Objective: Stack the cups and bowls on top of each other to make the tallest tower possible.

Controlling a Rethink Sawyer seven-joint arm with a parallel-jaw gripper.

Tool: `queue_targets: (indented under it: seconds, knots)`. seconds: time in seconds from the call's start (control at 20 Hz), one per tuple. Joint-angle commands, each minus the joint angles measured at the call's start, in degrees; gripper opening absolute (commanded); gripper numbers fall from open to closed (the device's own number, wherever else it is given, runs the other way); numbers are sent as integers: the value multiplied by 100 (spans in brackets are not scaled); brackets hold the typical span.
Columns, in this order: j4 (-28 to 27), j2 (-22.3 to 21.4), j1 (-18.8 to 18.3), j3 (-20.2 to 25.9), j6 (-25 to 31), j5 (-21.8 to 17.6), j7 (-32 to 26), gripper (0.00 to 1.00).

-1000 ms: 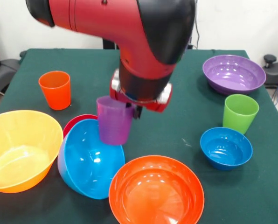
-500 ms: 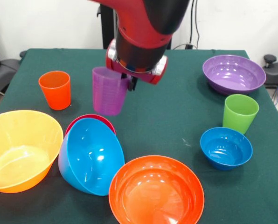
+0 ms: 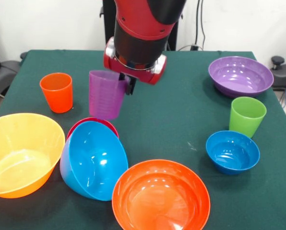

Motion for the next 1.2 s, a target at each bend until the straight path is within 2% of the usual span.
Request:
queue_targets:
  seconds: [0.05,0.4,0.7,0.9,1.05,1.2]
  knots:
    - [800,71,-13,518,-1146,105,735,0]
    - [510,71,-31,504,-639,149,412,0]
    - [688,-121,-111,582,-368,207,180,0]
    - [666,-11,-163,667,-642,200,96,0]
    - [645,-77,-228,784,-439,248,-161,0]
    - [486,-59,-226,776,-227,283,-135,0]
